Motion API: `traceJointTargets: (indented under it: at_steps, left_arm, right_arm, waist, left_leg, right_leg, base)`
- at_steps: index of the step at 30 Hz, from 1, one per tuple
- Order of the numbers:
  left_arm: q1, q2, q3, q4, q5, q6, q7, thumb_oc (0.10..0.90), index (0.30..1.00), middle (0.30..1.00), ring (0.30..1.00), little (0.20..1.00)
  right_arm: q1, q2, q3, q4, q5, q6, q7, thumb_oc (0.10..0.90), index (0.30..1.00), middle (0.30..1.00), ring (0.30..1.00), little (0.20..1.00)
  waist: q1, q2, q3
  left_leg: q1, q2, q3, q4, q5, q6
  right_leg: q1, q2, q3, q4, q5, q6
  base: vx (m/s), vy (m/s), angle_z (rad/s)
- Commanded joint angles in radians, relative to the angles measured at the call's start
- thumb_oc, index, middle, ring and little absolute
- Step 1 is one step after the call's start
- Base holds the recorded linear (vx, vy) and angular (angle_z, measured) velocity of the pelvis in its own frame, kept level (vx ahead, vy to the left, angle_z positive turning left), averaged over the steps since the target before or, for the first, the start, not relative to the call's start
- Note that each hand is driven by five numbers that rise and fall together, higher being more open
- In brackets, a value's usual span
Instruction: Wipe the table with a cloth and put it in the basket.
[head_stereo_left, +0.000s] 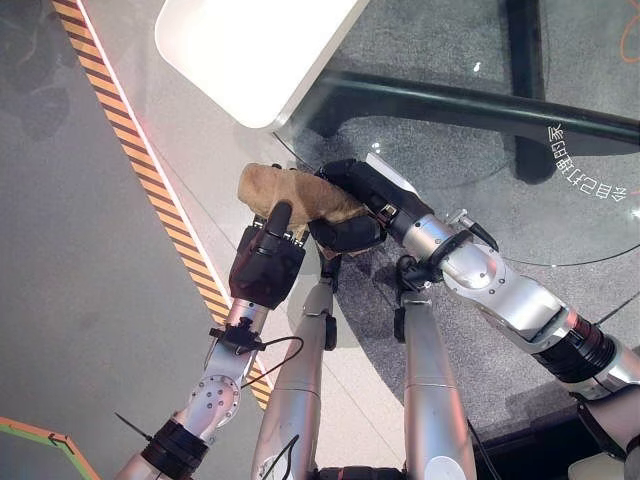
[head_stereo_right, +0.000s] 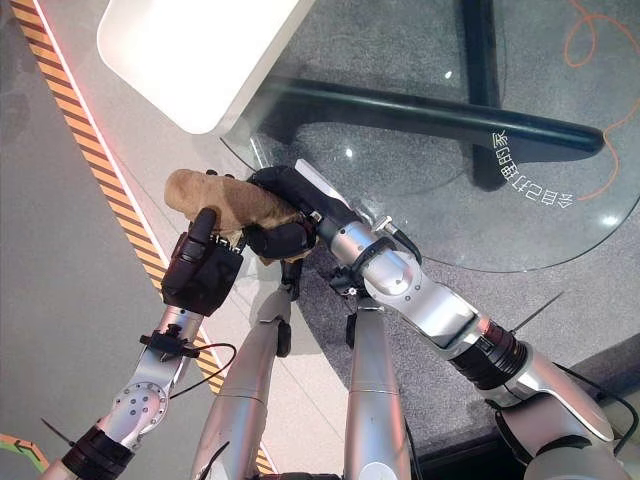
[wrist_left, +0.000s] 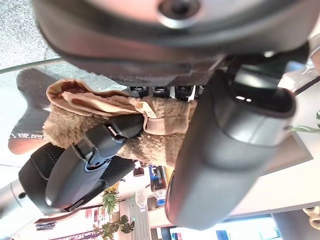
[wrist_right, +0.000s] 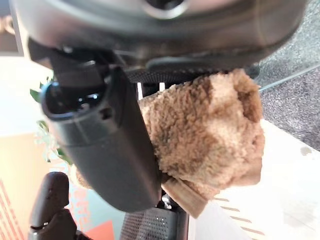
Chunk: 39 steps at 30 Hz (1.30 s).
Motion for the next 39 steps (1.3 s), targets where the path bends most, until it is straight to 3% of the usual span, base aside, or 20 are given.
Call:
traceJointTargets:
  at_steps: [1, 4, 14, 15, 16, 17, 23, 39]
  left_arm:
    - [-0.17, -0.047, -0.021, -0.21, 0.062, -0.069, -0.185, 0.8, 0.9, 0.9, 0.9, 0.9]
    - [-0.199, -0.034, -0.025, -0.2, 0.096, -0.093, -0.174, 0.8, 0.9, 0.9, 0.9, 0.9]
    - [-0.239, -0.039, -0.011, -0.179, 0.159, -0.164, -0.002, 0.8, 0.9, 0.9, 0.9, 0.9]
    - [-0.235, -0.043, -0.003, -0.179, 0.152, -0.174, 0.003, 0.72, 0.832, 0.832, 0.832, 0.82]
    - [-0.23, -0.05, 0.003, -0.179, 0.147, -0.192, 0.004, 0.281, 0.455, 0.455, 0.455, 0.381]
    - [-0.224, -0.056, 0.009, -0.182, 0.143, -0.207, 0.001, 0.1, 0.3, 0.3, 0.3, 0.2]
    - [-0.216, -0.076, 0.03, -0.187, 0.161, -0.237, 0.006, 0.1, 0.3, 0.3, 0.3, 0.2]
    - [-0.213, -0.104, 0.062, -0.175, 0.184, -0.212, 0.014, 0.1, 0.3, 0.3, 0.3, 0.2]
  right_arm:
    - [-0.053, 0.089, 0.211, -0.149, 0.133, -0.088, 0.195, 0.1, 0.3, 0.3, 0.3, 0.2]
    - [-0.052, 0.108, 0.206, -0.133, 0.178, -0.107, 0.207, 0.1, 0.3, 0.3, 0.3, 0.2]
    - [-0.055, 0.115, 0.201, -0.12, 0.07, -0.075, 0.218, 0.1, 0.3, 0.3, 0.3, 0.2]
    - [-0.054, 0.112, 0.198, -0.117, 0.055, -0.073, 0.218, 0.1, 0.3, 0.3, 0.3, 0.2]
    - [-0.051, 0.112, 0.197, -0.117, 0.049, -0.072, 0.219, 0.1, 0.3, 0.3, 0.3, 0.2]
    - [-0.05, 0.11, 0.197, -0.119, 0.052, -0.072, 0.215, 0.1, 0.3, 0.3, 0.3, 0.2]
    - [-0.049, 0.115, 0.184, -0.115, 0.038, -0.058, 0.206, 0.1, 0.3, 0.3, 0.3, 0.2]
    - [-0.016, 0.136, 0.12, -0.101, 0.046, -0.054, 0.112, 0.1, 0.3, 0.3, 0.3, 0.2]
  waist:
    - [-0.004, -0.003, -0.021]
    - [-0.004, -0.008, -0.021]
    - [-0.009, -0.009, -0.021]
    - [-0.009, -0.009, -0.021]
    - [-0.009, -0.009, -0.021]
    - [-0.008, -0.009, -0.021]
    - [-0.004, -0.013, -0.021]
    - [-0.013, -0.022, -0.021]
  left_leg:
    - [0.033, -0.009, 0.054, 0.108, -0.091, 0.075]
    - [0.036, -0.01, 0.051, 0.11, -0.09, 0.074]
    - [0.036, -0.019, 0.045, 0.111, -0.086, 0.075]
    - [0.036, -0.02, 0.044, 0.109, -0.085, 0.075]
    - [0.037, -0.02, 0.045, 0.108, -0.086, 0.075]
    - [0.038, -0.02, 0.044, 0.107, -0.086, 0.075]
    - [0.033, -0.023, 0.039, 0.109, -0.087, 0.073]
    - [0.048, -0.029, 0.04, 0.099, -0.09, 0.073]
  right_leg:
    - [0.016, 0.027, -0.035, -0.172, 0.153, -0.018]
    - [0.019, 0.031, -0.033, -0.166, 0.153, -0.017]
    - [0.018, 0.041, -0.025, -0.164, 0.154, -0.019]
    - [0.018, 0.042, -0.025, -0.165, 0.153, -0.019]
    - [0.019, 0.042, -0.024, -0.165, 0.153, -0.019]
    - [0.021, 0.043, -0.023, -0.168, 0.153, -0.018]
    - [0.02, 0.046, -0.02, -0.171, 0.152, -0.017]
    - [0.032, 0.058, -0.013, -0.19, 0.158, -0.018]
  base:
    - [0.0, 0.0, 0.0]
    - [0.0, 0.0, 0.0]
    - [0.0, 0.0, 0.0]
    - [0.0, 0.0, 0.0]
    - [0.0, 0.0, 0.0]
    - [0.0, 0.0, 0.0]
    - [0.0, 0.0, 0.0]
    - [0.0, 0.0, 0.0]
